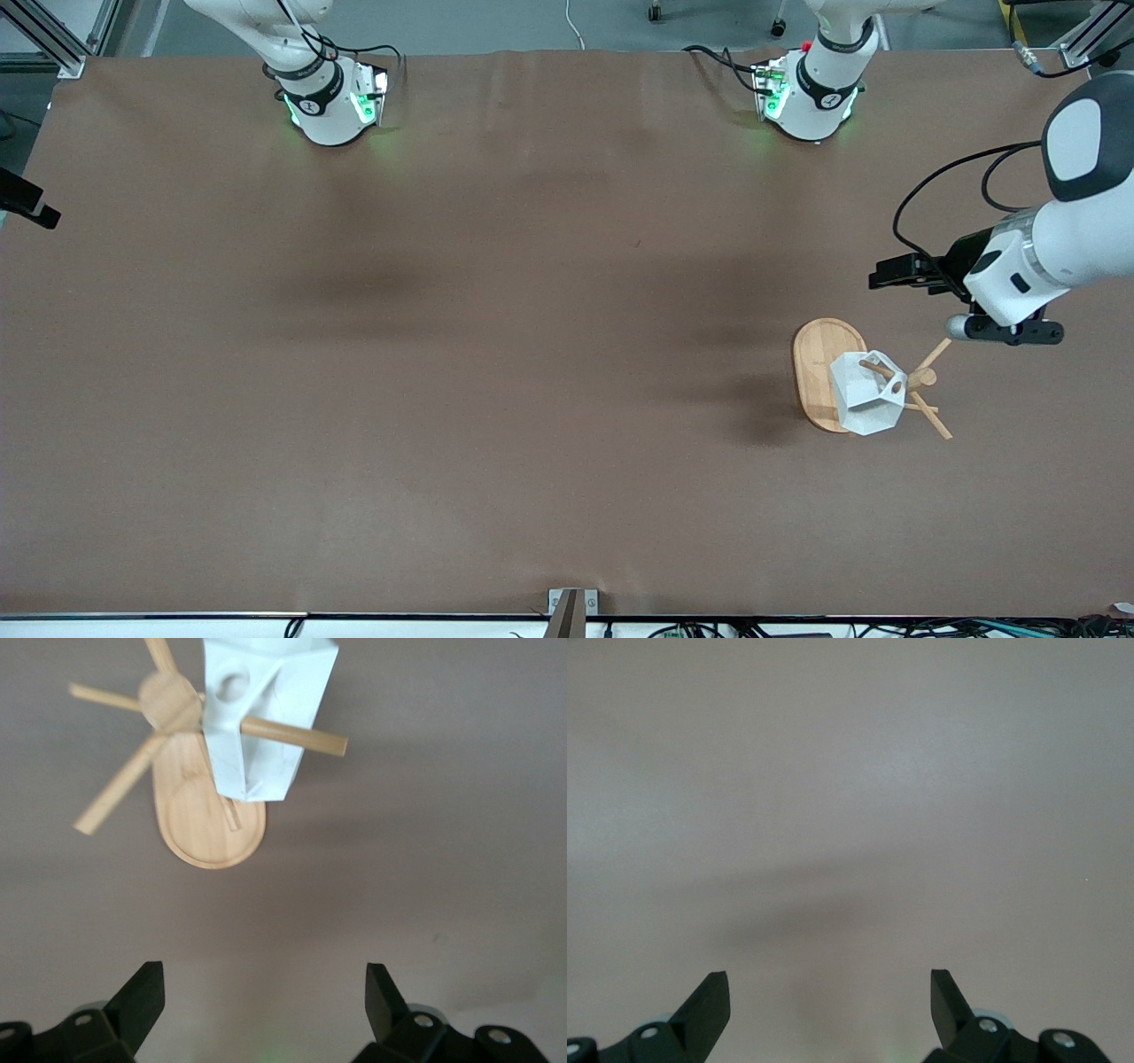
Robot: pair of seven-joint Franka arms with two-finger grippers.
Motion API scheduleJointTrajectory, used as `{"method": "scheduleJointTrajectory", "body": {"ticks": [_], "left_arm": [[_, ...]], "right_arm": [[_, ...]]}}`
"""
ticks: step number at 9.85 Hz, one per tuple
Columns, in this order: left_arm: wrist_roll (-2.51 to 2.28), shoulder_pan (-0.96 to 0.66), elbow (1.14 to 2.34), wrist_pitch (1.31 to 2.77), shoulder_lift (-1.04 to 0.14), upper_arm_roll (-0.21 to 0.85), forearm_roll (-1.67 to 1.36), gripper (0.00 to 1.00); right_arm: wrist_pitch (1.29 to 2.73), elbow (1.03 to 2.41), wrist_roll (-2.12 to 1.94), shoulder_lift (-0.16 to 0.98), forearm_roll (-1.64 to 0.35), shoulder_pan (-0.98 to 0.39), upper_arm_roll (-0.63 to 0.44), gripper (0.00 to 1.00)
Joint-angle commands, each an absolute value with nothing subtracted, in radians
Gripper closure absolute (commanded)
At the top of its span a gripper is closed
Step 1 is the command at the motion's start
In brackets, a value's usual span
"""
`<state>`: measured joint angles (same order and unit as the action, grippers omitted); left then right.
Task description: Hang cup on rack
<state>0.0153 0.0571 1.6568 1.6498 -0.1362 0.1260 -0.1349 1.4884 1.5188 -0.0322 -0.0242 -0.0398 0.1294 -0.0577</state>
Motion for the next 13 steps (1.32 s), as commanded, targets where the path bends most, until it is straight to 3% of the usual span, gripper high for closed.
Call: {"method": "scheduleJointTrajectory", "body": {"ticks": [1, 3, 5, 7, 13], "left_arm": [[0.003, 0.037, 1.626, 1.649, -0.085, 0.127, -0.087, 0.0], [-0.105, 0.028, 1.586, 1.593, -0.026, 0.126, -0.084, 0.0], [-0.141, -0.001, 1.601, 1.565, 0.053, 0.132, -0.045, 0.0], [-0.14, -0.002, 1.653, 1.551, 0.13, 0.135, -0.044, 0.0], [-0.135, -0.003, 1.545, 1.439, 0.054, 0.135, -0.034, 0.02]], "right_arm": [[1.476, 1.508, -0.046, -0.021, -0.025, 0.141, -0.051, 0.0], [1.48, 1.506, -0.046, -0.021, -0.012, 0.134, -0.046, 0.0], [1.477, 1.506, -0.031, -0.023, 0.078, 0.1, -0.015, 0.0], [1.489, 1.506, -0.032, -0.023, 0.028, 0.112, -0.023, 0.0], [1.496, 1.508, -0.031, -0.021, 0.003, 0.133, -0.028, 0.0]]}}
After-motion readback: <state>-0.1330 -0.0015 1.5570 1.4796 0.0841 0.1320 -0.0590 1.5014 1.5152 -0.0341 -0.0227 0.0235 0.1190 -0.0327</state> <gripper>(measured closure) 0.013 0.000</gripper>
